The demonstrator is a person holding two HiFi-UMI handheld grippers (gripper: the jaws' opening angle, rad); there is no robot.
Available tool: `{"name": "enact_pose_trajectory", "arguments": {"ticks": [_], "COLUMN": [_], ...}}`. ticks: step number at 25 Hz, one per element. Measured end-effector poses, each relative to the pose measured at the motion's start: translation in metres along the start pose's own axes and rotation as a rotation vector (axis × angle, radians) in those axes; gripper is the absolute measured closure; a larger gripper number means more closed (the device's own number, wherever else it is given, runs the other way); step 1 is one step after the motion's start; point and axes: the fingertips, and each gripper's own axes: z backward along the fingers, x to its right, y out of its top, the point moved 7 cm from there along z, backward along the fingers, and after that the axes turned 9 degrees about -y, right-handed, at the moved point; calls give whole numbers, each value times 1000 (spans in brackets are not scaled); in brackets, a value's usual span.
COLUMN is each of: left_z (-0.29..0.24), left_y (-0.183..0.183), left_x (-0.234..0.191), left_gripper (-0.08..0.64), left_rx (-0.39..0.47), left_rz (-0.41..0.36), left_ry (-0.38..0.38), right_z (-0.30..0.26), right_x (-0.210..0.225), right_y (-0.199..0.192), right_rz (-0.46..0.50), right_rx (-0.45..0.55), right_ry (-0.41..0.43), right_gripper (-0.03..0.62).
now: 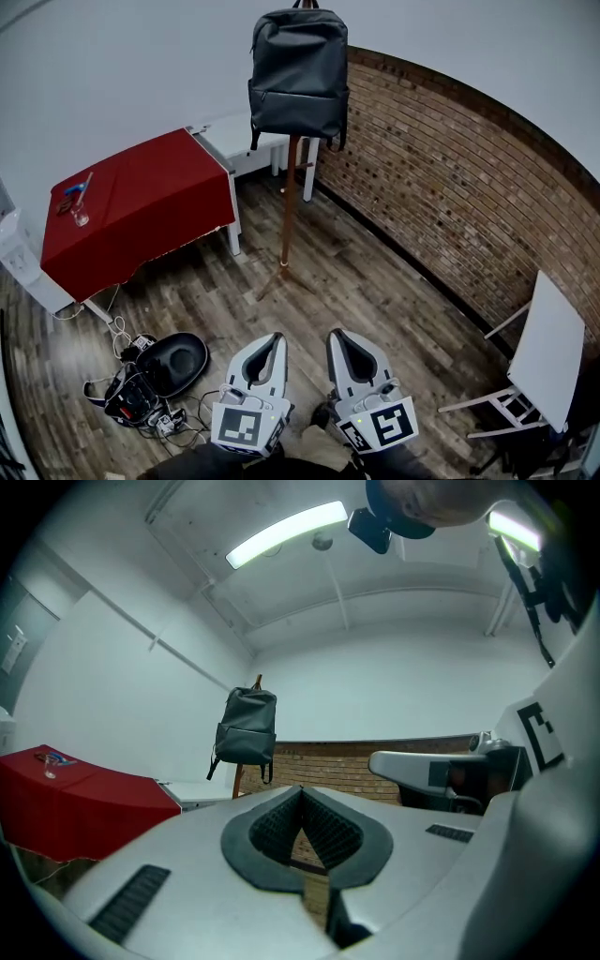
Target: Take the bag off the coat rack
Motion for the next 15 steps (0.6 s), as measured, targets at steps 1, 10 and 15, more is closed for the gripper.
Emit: {"name": "enact_pose_trajectory", "arguments": {"ticks": [1, 10, 15], "left_z": [-8, -139, -193], "left_y": [-3, -21, -20], "left_x": [-4, -32, -43], "left_gripper": [551, 551, 551], "left_rx": [-11, -35, -31], "left_rz": [-2, -22, -34], "left_ry": [0, 48, 113], "right_z": [-7, -101, -149], "right_x": [5, 102, 148], "right_y": [-3, -29, -35], "right_rz": [-2, -31, -60], "right_rx": [0, 16, 7], "right_ry": [0, 63, 121], "right_gripper": [584, 584, 584]}}
